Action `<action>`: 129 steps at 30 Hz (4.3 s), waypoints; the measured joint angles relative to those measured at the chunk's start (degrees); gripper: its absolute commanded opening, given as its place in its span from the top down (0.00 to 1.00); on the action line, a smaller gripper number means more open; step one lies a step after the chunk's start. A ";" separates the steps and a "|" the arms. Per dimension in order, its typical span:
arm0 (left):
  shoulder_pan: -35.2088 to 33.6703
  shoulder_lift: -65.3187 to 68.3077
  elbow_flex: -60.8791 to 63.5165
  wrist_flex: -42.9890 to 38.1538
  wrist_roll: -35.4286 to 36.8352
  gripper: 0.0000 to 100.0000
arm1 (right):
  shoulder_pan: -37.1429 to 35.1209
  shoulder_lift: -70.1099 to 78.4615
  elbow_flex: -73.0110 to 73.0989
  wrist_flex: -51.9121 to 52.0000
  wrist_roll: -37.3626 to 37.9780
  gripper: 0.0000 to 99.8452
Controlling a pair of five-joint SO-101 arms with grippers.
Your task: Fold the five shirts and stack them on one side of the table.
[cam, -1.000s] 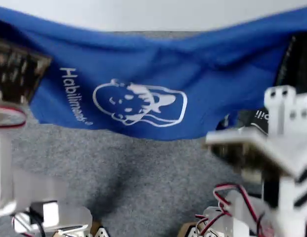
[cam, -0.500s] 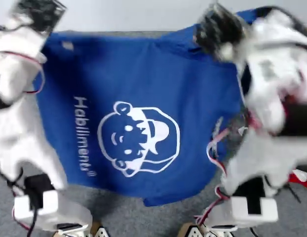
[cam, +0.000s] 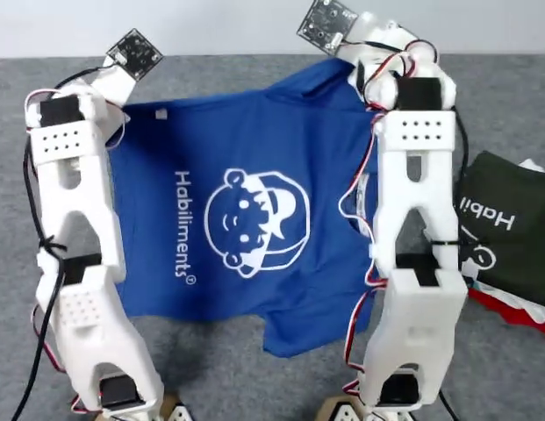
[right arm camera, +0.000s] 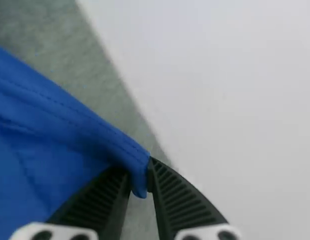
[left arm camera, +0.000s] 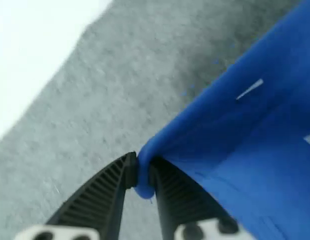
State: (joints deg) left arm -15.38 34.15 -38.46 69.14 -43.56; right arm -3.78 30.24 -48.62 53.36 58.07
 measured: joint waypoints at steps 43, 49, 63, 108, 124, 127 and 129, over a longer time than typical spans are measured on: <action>-0.79 26.55 -49.32 2.20 -7.21 1.00 | -6.86 10.81 0.00 -25.41 4.57 0.99; -0.79 26.55 -50.73 20.04 -13.45 1.00 | -6.42 7.03 0.00 -5.45 4.66 0.99; -5.54 26.90 -47.74 30.07 -16.00 1.00 | -6.42 0.18 0.00 33.85 1.76 0.99; -10.99 19.52 -32.44 30.15 -21.36 0.89 | -15.21 -20.13 27.52 46.77 -10.02 0.78; -6.77 17.58 -32.53 29.45 -6.86 0.99 | -15.21 -12.48 27.52 38.15 -10.02 0.98; -5.80 23.56 -32.53 27.25 3.25 0.99 | -15.21 -9.93 27.52 34.90 -10.29 0.99; -4.92 26.90 -32.53 26.99 9.76 0.99 | -15.21 -8.53 27.52 32.88 -11.96 0.99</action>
State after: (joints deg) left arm -20.31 61.05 -70.99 96.13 -33.80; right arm -18.99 21.71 -21.10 86.24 46.11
